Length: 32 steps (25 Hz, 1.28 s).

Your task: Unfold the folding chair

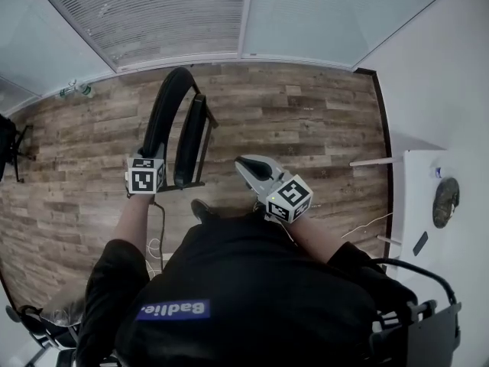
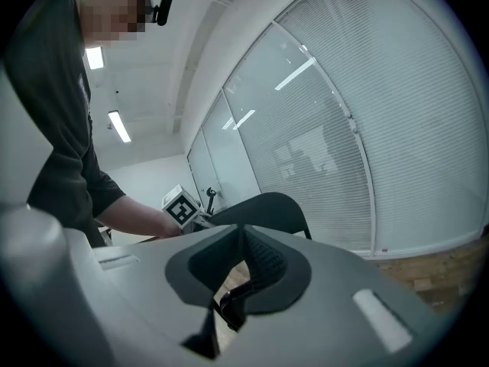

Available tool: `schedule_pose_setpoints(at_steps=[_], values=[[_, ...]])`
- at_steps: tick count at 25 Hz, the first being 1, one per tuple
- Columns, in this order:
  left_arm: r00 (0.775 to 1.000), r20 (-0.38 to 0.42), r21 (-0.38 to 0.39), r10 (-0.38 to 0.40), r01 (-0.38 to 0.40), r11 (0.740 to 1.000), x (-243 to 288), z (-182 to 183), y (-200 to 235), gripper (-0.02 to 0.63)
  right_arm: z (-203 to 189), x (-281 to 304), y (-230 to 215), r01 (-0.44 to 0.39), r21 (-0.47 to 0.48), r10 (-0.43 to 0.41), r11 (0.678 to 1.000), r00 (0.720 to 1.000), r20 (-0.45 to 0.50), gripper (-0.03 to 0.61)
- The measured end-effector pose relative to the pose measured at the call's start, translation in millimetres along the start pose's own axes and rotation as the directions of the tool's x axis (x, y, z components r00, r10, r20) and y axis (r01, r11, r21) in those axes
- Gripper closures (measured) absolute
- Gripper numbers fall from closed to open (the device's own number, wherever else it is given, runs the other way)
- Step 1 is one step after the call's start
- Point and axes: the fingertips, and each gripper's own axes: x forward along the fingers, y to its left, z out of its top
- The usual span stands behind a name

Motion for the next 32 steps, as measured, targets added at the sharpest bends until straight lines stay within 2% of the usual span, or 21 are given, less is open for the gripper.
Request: schedule_pose_setpoints(at_steps=[10, 19, 27, 32], values=[[1.000, 0.003, 0.006, -0.003, 0.003, 1.000, 5, -1, -1, 0.525, -43, 53, -15, 0.011, 0.084, -0.002, 0.996, 0.994, -0.109, 0.558], [1.000, 0.005, 0.012, -0.008, 0.008, 1.000, 6, -4, 3, 0.525, -81, 109, -16, -0.019, 0.162, 0.053, 0.987, 0.977, -0.209, 0.515], [1.000, 0.015, 0.019, -0.021, 0.020, 1.000, 8, -7, 16, 0.525, -128, 165, -28, 0.042, 0.259, 0.043, 0.965, 0.949, -0.312, 0.460], [1.000, 0.019, 0.018, -0.024, 0.024, 1.000, 10, -8, 20, 0.525, -159, 191, -46, 0.101, 0.344, 0.028, 0.934, 0.936, -0.352, 0.443]])
